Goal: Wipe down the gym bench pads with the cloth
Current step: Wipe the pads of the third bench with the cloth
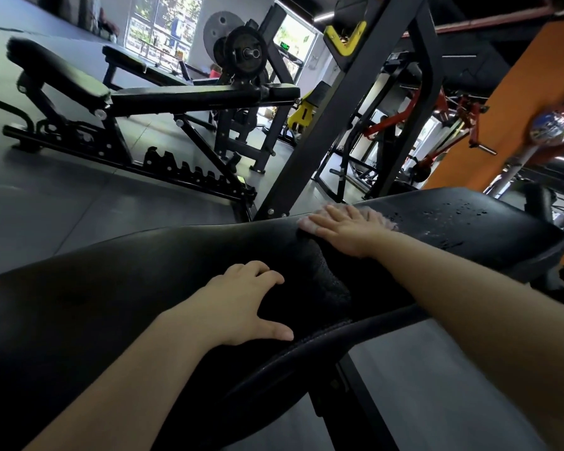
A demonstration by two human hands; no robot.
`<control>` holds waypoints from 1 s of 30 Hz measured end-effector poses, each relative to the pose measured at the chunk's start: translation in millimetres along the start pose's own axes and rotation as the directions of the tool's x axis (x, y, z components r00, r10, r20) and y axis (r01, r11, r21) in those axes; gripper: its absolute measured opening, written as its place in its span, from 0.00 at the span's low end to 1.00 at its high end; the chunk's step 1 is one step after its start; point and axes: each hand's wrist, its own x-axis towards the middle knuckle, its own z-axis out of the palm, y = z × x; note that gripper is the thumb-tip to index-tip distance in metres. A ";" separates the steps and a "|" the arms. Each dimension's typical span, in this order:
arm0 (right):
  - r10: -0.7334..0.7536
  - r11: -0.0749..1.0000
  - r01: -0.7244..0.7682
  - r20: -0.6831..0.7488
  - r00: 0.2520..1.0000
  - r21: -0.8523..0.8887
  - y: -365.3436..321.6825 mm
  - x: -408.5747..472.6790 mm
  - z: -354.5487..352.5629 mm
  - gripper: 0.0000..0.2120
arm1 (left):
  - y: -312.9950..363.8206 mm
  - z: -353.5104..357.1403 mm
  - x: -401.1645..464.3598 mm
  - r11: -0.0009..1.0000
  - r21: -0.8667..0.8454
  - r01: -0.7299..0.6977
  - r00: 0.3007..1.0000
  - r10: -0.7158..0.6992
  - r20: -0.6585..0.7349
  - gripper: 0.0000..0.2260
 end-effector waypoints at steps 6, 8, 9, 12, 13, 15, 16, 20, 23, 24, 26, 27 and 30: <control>-0.217 0.976 0.218 0.010 0.976 -0.024 -58.8 -9.1 9.2 0.23 | -8.6 -5.9 -3.3 0.998 -0.060 0.013 1.000 -0.014 -0.013 0.36; -0.330 0.941 0.330 0.018 0.944 -0.068 -53.7 -29.6 15.3 0.22 | -17.2 -10.3 -4.4 0.997 -0.061 0.044 0.999 -0.045 -0.022 0.36; -0.357 0.930 0.357 0.014 0.934 -0.082 -46.4 -38.2 16.6 0.22 | -22.3 -12.5 -5.0 0.996 -0.056 0.066 0.998 -0.067 -0.020 0.36; -0.282 0.957 0.281 -0.013 0.959 -0.067 -19.1 -35.5 10.7 0.22 | -33.8 -14.9 -6.0 0.990 -0.048 0.133 0.991 -0.132 0.029 0.35; -0.219 0.975 0.218 -0.015 0.976 -0.048 -14.2 -26.3 7.9 0.22 | -35.1 -14.5 -6.1 0.988 -0.049 0.143 0.989 -0.141 0.045 0.35; -0.107 0.994 0.107 -0.007 0.994 -0.006 -17.0 -3.7 4.0 0.23 | -35.5 -13.0 -5.5 0.987 -0.059 0.150 0.988 -0.147 0.051 0.35; -0.074 0.997 0.074 0.001 0.997 0.017 -24.4 6.3 2.8 0.25 | -35.1 -12.5 -5.1 0.987 -0.059 0.151 0.988 -0.148 0.047 0.35; -0.062 0.996 0.060 0.020 0.998 0.058 -70.7 26.2 -0.5 0.28 | -33.8 -11.0 -4.3 0.987 -0.047 0.153 0.987 -0.150 0.048 0.35; -0.184 0.983 0.184 0.025 0.983 0.001 -109.1 22.4 4.6 0.25 | -33.4 -10.1 -4.5 0.986 -0.024 0.162 0.986 -0.161 0.050 0.35; -0.242 0.970 0.242 0.030 0.970 -0.022 -118.6 18.2 8.3 0.24 | -33.6 -10.0 -4.7 0.986 -0.022 0.163 0.986 -0.162 0.049 0.34; -0.344 0.936 0.346 0.033 0.938 -0.062 -128.1 8.5 15.6 0.23 | -34.1 -10.0 -5.1 0.987 -0.029 0.159 0.986 -0.158 0.047 0.33; -0.369 0.927 0.370 0.024 0.929 -0.062 -127.6 5.2 17.8 0.22 | -34.2 -10.1 -5.0 0.987 -0.031 0.155 0.987 -0.153 0.048 0.33; -0.317 0.948 0.317 -0.001 0.948 -0.026 -109.1 8.3 14.4 0.22 | -34.3 -10.6 -4.4 0.987 -0.038 0.155 0.987 -0.154 0.045 0.34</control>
